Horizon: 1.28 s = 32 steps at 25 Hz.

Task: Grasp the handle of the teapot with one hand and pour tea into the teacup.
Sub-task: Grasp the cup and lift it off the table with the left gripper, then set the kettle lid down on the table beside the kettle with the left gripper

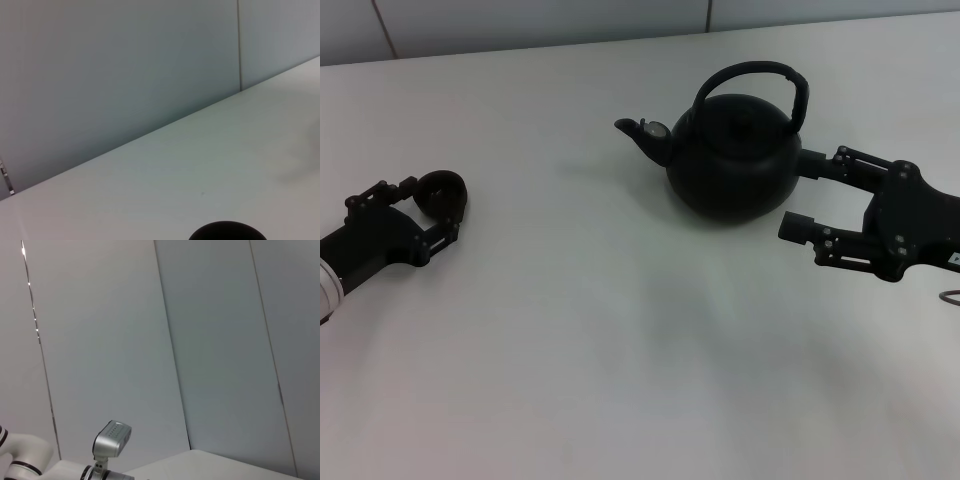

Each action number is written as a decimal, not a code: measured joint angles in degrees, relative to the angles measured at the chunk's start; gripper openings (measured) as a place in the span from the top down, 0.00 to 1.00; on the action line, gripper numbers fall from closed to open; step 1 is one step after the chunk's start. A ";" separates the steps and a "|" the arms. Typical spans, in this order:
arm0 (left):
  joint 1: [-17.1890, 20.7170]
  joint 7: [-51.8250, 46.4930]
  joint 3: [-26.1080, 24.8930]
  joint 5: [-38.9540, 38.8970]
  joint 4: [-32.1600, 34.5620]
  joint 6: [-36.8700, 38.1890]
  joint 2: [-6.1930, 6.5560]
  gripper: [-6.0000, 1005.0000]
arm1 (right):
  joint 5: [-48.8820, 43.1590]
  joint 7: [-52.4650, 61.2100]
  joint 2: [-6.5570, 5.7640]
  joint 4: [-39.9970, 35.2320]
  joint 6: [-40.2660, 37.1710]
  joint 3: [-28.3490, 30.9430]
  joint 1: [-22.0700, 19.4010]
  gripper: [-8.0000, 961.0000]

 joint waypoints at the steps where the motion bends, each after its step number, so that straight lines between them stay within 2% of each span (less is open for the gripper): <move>1: 0.00 0.00 0.00 0.00 0.00 0.00 0.00 0.32 | 0.00 0.00 0.00 0.01 0.00 0.00 0.00 0.18; 5: 0.13 -0.12 0.32 0.01 0.17 0.78 0.00 0.32 | 0.00 0.00 0.00 0.06 0.00 0.00 -0.03 0.18; 11: 0.28 -0.69 4.62 -0.05 0.62 2.14 0.01 0.32 | 0.00 -0.07 0.00 0.10 0.05 0.00 -0.12 0.18; 16: 0.39 -0.87 6.09 -0.28 0.74 5.41 -0.10 0.32 | 0.00 -0.63 0.00 0.72 0.09 0.00 -0.35 0.18; 18: 0.43 -1.78 6.37 -0.20 0.78 10.87 -0.13 0.32 | 0.00 -1.59 -0.05 1.78 0.09 0.00 -0.39 0.18; 23: 0.50 -2.07 6.63 -0.06 0.82 14.03 -0.12 0.32 | 0.00 -2.79 -0.15 3.09 0.10 0.00 -0.73 0.18; 26: 0.54 -2.11 9.91 -0.02 0.81 18.12 -0.14 0.32 | 0.00 -2.99 -0.16 3.26 0.09 -0.04 -1.01 0.18; 28: 0.54 -2.11 9.91 -0.02 0.81 18.12 -0.14 0.32 | 0.00 -2.99 -0.17 3.43 0.01 -0.07 -1.18 0.18; 29: 0.53 -2.11 12.14 -0.02 0.84 18.93 -0.23 0.32 | 0.00 -3.02 -0.18 3.61 -0.03 -0.09 -1.31 0.18; 32: 0.54 -2.11 13.51 -0.09 0.84 19.37 -0.26 0.32 | -0.08 -3.74 -0.18 4.32 -0.04 -0.07 -1.50 0.18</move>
